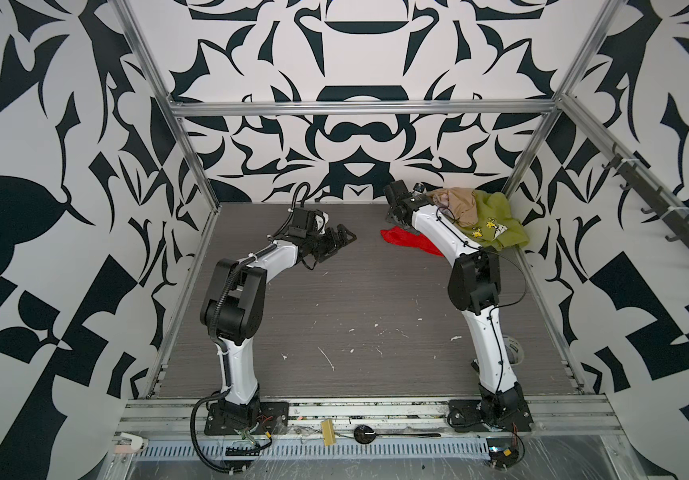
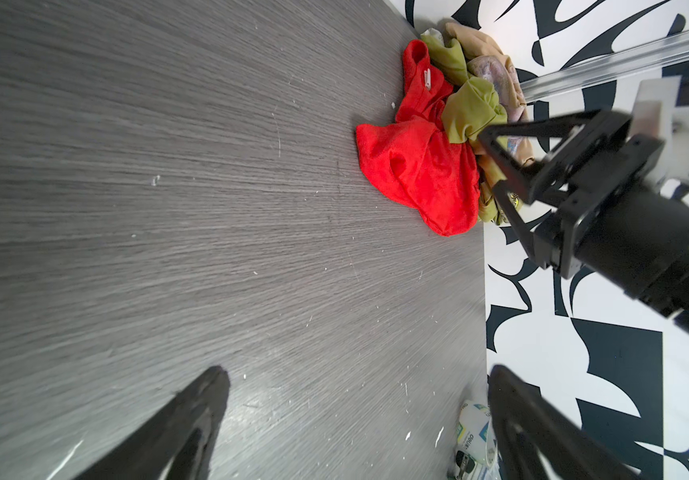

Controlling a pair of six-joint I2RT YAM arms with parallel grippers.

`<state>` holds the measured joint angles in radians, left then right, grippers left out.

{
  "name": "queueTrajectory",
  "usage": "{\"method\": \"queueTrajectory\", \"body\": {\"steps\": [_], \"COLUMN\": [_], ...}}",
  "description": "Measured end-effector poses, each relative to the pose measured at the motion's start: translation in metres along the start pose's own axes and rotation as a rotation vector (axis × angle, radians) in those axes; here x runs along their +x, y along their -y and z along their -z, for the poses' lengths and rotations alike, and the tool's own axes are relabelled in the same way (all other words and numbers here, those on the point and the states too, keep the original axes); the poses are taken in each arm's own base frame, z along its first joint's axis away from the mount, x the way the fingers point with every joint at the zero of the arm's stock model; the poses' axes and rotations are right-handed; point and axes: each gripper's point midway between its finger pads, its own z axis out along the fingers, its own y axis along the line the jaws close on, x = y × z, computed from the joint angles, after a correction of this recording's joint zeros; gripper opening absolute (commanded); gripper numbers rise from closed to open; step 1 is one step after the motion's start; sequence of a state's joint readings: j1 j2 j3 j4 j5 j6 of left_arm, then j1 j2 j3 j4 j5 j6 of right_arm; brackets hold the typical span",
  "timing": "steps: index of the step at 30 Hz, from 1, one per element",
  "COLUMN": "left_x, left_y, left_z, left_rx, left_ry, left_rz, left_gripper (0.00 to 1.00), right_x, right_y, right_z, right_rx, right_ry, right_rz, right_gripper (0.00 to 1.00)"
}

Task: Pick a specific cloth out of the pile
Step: 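Lower the right gripper onto the red cloth edge and close it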

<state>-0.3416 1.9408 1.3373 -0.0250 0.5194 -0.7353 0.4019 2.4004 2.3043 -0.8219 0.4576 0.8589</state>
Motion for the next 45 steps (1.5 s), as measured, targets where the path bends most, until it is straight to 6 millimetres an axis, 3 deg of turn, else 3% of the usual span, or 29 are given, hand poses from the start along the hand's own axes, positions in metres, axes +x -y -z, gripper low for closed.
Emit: {"method": "queueTrajectory", "body": {"steps": [9,17,26,30,45], "left_x": [0.005,0.012,0.008,0.008,0.014], "left_y": [-0.001,-0.007,-0.002,-0.001,-0.007], "left_z": [-0.001,-0.002,-0.002,-0.002,-0.004], "left_rx": [0.009,0.011,0.031,0.037,0.033], "left_ry": [-0.017,-0.030,-0.016,-0.018,-0.024], "left_rz": [0.005,0.023,0.019,0.020,0.037], "left_gripper": [1.00,1.00,1.00,1.00,1.00], "right_x": [0.023,0.051,0.055,0.056,0.053], "right_y": [0.006,0.010,0.002,-0.002,-0.008], "right_z": [-0.021,-0.052,-0.076,-0.082,-0.089], "right_rx": [0.047,0.069,0.050,0.037,-0.009], "right_ry": [-0.088,-0.161,-0.168,-0.167,-0.169], "right_rz": [-0.097,-0.102,-0.112,-0.109,-0.126], "right_gripper": [0.82,0.81,0.75,0.68,0.29]}}
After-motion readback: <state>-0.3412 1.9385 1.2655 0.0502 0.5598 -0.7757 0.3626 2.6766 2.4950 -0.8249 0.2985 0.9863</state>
